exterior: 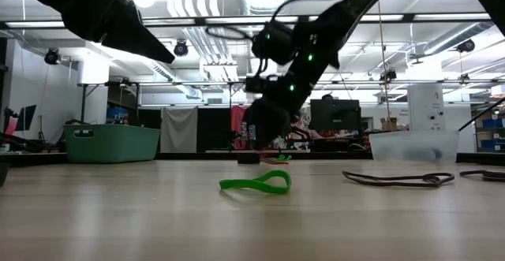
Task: Sort rubber bands into baskets
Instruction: Put the red rubber band into the green bin
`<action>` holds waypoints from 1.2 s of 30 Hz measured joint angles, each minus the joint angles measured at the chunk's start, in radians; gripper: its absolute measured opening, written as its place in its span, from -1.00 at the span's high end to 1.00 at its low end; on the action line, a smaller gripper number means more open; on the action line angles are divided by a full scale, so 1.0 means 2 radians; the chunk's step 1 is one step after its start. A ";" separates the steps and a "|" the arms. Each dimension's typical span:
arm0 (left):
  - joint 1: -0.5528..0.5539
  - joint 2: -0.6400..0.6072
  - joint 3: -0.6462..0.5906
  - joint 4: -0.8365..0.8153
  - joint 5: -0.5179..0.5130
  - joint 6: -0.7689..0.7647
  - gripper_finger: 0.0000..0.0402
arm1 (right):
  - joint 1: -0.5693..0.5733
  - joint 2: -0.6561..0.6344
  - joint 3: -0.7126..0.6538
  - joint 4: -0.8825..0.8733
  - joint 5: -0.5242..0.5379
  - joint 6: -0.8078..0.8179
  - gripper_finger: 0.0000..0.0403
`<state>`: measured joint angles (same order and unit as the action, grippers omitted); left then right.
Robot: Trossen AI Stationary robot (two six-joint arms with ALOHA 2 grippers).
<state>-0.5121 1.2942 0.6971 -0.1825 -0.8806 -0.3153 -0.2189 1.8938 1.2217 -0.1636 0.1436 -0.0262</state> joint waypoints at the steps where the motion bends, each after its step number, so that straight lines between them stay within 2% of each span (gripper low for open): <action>1: 0.000 0.000 0.000 0.000 0.000 -0.003 0.20 | 0.007 -0.005 0.000 -0.001 0.000 0.000 0.96; 12: 0.000 0.003 -0.004 0.006 0.000 -0.027 0.20 | 0.072 -0.080 0.000 -0.021 -0.002 0.000 0.96; 19: 0.000 0.032 -0.004 0.013 0.000 -0.034 0.20 | 0.095 -0.130 0.000 -0.045 -0.002 0.000 0.96; 32: 0.000 0.050 -0.004 0.030 0.002 -0.030 0.20 | 0.120 -0.185 0.000 -0.246 -0.001 0.063 0.96; 36: 0.000 0.050 -0.004 0.064 0.053 -0.022 0.20 | 0.134 -0.191 0.000 -0.290 -0.005 0.078 0.96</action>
<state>-0.5121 1.3933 0.6884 -0.0554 -0.7745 -0.3596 0.0496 1.5110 1.2214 -0.7428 0.1344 0.1296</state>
